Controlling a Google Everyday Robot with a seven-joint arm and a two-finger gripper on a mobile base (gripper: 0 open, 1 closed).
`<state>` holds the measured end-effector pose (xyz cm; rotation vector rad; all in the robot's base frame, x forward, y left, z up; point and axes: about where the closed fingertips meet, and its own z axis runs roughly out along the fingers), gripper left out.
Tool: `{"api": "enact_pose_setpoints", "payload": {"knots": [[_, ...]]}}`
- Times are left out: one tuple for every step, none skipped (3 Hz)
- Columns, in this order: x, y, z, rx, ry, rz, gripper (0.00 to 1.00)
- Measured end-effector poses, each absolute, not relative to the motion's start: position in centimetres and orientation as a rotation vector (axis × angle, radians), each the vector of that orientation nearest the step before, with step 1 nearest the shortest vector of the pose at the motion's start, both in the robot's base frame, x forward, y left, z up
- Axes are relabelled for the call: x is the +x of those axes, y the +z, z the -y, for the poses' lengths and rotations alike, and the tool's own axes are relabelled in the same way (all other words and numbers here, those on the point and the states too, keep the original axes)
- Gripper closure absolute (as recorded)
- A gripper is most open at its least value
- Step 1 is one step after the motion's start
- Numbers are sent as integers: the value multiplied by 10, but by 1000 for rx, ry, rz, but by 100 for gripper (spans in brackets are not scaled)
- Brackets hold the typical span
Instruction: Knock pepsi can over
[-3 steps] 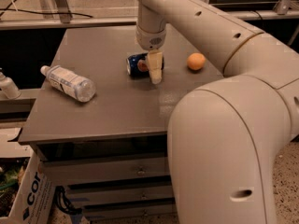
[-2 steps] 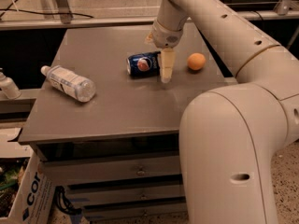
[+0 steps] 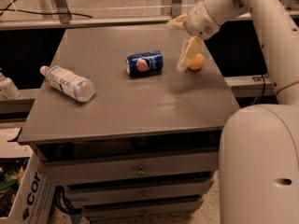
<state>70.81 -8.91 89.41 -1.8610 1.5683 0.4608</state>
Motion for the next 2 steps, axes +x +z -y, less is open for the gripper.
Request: {"api": "enact_pose_setpoints", "payload": {"knots": [[701, 927, 105, -1691, 566, -1478, 0], [702, 930, 102, -1676, 578, -1461, 0]]}}
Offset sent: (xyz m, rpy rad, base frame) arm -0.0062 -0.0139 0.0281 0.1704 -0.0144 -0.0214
